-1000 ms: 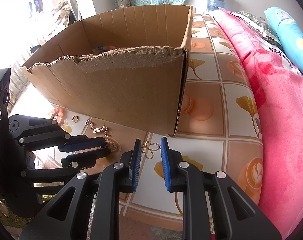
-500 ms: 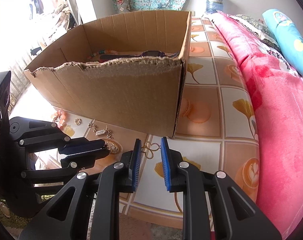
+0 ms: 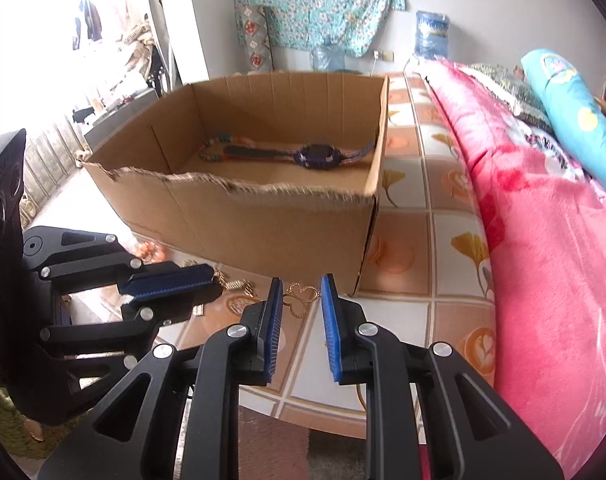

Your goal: Organize jewelry

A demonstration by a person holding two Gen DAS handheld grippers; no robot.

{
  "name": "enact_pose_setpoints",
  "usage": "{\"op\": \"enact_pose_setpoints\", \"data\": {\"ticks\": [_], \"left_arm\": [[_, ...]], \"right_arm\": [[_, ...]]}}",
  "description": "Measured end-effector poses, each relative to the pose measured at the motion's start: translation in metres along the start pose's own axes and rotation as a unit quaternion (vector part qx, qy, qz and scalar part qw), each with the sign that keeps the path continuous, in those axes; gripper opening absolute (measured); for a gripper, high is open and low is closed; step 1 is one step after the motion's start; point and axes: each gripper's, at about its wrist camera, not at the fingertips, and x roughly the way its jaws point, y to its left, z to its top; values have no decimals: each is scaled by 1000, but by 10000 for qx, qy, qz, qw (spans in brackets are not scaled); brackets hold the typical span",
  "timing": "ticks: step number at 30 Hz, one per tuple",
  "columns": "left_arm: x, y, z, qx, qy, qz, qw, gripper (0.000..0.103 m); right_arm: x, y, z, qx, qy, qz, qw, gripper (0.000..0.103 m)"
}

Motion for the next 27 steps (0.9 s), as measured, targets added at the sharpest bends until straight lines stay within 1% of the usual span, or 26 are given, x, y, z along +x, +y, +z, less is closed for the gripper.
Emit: {"op": "enact_pose_setpoints", "data": {"ticks": [6,9,12,17,20,23,27], "left_arm": [[-31,14,16,-20,-400,150,9991,8],[-46,23,24,0,-620,286,9977,8],[-54,30,35,55,-794,482,9957,8],[-55,49,52,-34,-904,719,9933,8],[-52,64,57,-170,-896,768,9929,8],[-43,81,60,-361,-750,756,9937,8],[-14,105,64,-579,-223,802,9948,8]], "right_arm": [[-25,12,14,-151,-387,92,9991,20],[-36,18,25,-214,-593,201,9978,20],[-44,23,38,-302,-823,287,9957,20],[-43,30,58,-344,-1066,376,9930,20],[-32,33,71,-337,-1108,387,9925,20],[-16,35,81,-293,-1016,414,9935,20],[16,35,95,-184,-681,484,9963,20]]}}
